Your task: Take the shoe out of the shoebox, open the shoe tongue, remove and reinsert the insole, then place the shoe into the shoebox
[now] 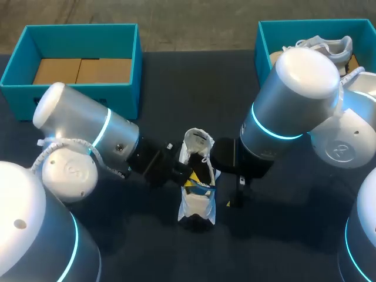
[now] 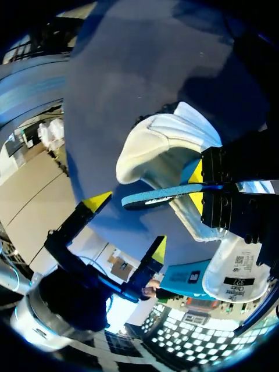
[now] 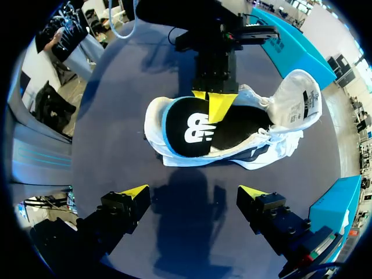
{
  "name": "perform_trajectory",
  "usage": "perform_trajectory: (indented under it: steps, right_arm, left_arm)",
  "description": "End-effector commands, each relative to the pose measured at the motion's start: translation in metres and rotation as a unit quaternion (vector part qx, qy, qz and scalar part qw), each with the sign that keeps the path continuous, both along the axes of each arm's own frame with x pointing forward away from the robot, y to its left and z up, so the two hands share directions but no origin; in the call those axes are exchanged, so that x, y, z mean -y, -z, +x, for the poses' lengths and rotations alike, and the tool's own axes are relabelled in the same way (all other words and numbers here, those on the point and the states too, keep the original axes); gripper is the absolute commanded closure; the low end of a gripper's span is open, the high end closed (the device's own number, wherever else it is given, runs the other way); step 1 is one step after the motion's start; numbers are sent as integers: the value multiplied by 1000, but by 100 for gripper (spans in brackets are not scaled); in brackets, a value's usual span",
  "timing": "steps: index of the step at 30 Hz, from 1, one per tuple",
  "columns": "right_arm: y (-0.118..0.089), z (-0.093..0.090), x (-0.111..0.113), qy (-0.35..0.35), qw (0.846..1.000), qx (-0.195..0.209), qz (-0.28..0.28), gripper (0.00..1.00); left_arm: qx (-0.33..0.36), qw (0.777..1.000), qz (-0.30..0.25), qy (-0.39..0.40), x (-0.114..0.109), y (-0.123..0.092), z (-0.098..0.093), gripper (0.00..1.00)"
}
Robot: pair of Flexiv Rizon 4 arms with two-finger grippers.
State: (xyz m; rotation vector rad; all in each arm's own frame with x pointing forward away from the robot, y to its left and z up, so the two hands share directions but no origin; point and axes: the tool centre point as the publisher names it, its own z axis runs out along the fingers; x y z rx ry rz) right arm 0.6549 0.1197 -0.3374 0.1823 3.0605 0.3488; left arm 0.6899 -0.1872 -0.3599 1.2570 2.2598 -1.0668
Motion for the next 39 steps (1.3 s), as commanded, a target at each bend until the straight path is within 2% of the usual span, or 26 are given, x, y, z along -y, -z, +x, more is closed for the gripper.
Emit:
perform_trajectory:
  steps: [1,9,12,14,26,39]
  right_arm:
    - [1,-1,0,0,1000,1,-1,0]
    - [1,-1,0,0,1000,1,-1,0]
    - [1,-1,0,0,1000,1,-1,0]
    - [1,-1,0,0,1000,1,-1,0]
    - [1,-1,0,0,1000,1,-1,0]
    - [1,-1,0,0,1000,1,-1,0]
  left_arm:
    - [14,1000,10,-10,2,5,-6,100]
    - [-9,1000,-9,-12,1,3,-11,100]
    - [-30,999,-28,-14,0,-1,-14,70]
    - [-48,998,-42,-16,-1,-3,-15,60]
    - [-111,989,-99,-20,-1,-21,-22,70]
    - [-131,985,-111,-18,22,-26,-27,66]
